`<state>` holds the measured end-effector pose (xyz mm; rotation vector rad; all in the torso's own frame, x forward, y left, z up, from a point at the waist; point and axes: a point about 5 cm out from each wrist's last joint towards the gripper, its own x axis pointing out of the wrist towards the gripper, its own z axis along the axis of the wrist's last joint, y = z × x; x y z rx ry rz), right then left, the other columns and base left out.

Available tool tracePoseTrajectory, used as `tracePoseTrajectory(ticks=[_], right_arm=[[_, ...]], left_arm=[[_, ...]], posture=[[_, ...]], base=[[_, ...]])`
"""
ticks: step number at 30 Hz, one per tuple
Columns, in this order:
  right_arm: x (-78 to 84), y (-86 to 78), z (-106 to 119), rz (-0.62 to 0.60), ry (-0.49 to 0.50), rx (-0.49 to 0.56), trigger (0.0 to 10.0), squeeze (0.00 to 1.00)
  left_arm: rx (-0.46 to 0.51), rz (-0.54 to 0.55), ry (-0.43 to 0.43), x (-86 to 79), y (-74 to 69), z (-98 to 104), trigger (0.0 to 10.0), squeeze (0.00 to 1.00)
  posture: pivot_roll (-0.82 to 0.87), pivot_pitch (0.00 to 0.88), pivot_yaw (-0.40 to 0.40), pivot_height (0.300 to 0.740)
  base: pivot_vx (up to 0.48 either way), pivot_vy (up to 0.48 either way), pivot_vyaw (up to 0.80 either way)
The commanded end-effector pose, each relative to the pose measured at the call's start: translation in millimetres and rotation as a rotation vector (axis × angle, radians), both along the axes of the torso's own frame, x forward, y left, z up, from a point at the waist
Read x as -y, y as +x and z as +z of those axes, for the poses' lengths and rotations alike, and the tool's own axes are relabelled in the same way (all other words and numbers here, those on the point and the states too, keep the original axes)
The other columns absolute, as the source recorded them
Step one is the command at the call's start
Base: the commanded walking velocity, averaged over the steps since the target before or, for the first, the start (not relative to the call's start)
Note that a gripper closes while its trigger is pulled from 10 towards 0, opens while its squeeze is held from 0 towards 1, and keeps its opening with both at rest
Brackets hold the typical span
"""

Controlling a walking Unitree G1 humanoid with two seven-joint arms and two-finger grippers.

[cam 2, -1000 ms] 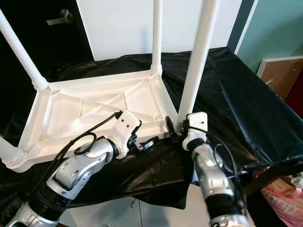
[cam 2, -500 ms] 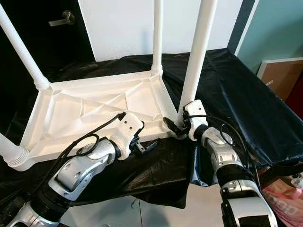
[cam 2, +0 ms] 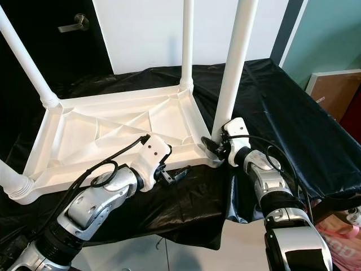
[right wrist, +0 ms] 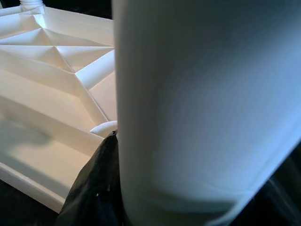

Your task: Building children table

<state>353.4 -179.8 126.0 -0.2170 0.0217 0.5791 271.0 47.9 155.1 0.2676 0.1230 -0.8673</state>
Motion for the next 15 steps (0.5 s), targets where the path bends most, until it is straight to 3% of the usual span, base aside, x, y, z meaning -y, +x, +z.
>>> tracePoseTrajectory(ticks=[1,5,7,15], right_arm=[[4.3,-3.5,-22,-0.119,-0.039,-0.087,10.0,0.0],[6.0,-3.0,-24,-0.185,-0.029,-0.088,10.0,0.0],[6.7,-3.1,-29,-0.315,0.013,-0.089,10.0,0.0],[-2.1,-7.1,-33,-0.449,0.081,-0.076,10.0,0.0]], left_arm=[[-0.033,-0.115,0.008,3.8,-7.9,-3,10.0,0.0],[-0.034,-0.11,0.009,3.4,-7.7,-4,10.0,0.0],[-0.033,-0.097,0.013,3.2,-5.9,-6,10.0,0.0],[-0.024,-0.096,0.01,6.2,-2.0,-5,10.0,0.0]], posture=[[-0.06,0.0,-0.015,0.74],[-0.06,0.0,-0.013,0.74],[-0.07,0.0,-0.008,0.74],[-0.1,0.0,0.001,0.74]], base=[[0.0,0.0,0.0],[0.0,0.0,0.0],[0.0,0.0,0.0],[0.0,0.0,0.0]])
